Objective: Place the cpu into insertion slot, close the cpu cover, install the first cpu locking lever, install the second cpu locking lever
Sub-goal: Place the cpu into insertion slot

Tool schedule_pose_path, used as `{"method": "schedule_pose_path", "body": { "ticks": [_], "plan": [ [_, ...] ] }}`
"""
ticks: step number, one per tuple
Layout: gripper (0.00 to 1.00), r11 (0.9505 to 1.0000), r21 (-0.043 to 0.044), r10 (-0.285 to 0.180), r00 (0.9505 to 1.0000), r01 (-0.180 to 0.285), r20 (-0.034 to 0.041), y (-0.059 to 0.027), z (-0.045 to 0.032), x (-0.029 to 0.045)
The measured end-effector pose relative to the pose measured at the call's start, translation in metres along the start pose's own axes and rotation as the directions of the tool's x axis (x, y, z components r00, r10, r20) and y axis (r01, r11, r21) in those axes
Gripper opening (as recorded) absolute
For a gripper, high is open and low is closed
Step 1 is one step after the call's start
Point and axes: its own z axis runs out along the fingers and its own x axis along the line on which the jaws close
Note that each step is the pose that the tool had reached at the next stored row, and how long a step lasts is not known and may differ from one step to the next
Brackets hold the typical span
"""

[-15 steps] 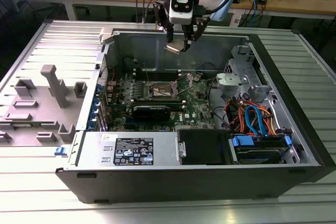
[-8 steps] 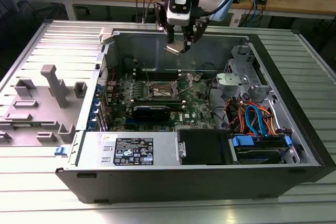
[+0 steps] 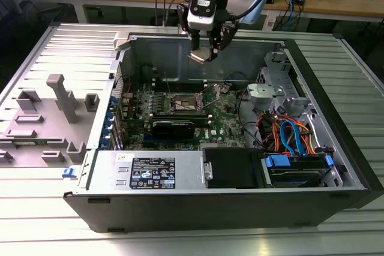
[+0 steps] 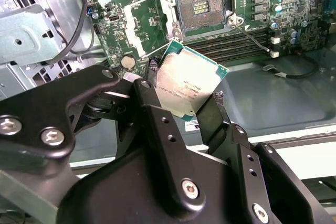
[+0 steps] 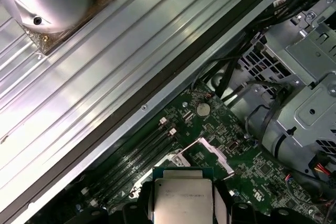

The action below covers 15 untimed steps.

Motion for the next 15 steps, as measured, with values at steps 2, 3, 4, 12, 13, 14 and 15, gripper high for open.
{"method": "schedule_pose_path", "body": {
  "ticks": [2,3,4,12,13,14,15],
  "plan": [
    [0.54,1.0,-0.0003,0.01,0.9999,-0.01,0.0008,-0.0001,0.0005,-0.0001],
    [0.54,0.9999,-0.0002,0.015,0.9999,-0.015,0.0013,-0.0002,0.0006,-0.0001],
    [0.54,0.9999,-0.0002,0.015,0.9999,-0.015,0.0013,-0.0002,0.0006,-0.0001],
    [0.54,0.9998,-0.0004,0.018,0.9998,-0.018,0.0015,-0.0002,0.0007,-0.0001],
    [0.54,0.9998,-0.0004,0.019,0.9998,-0.019,0.0015,-0.0002,0.0007,0.0],
    [0.54,0.9998,-0.0004,0.019,0.9998,-0.019,0.0015,-0.0002,0.0007,0.0],
    [0.54,0.9998,-0.0004,0.019,0.9998,-0.019,0.0016,-0.0002,0.0007,-0.0001]
  ]
}}
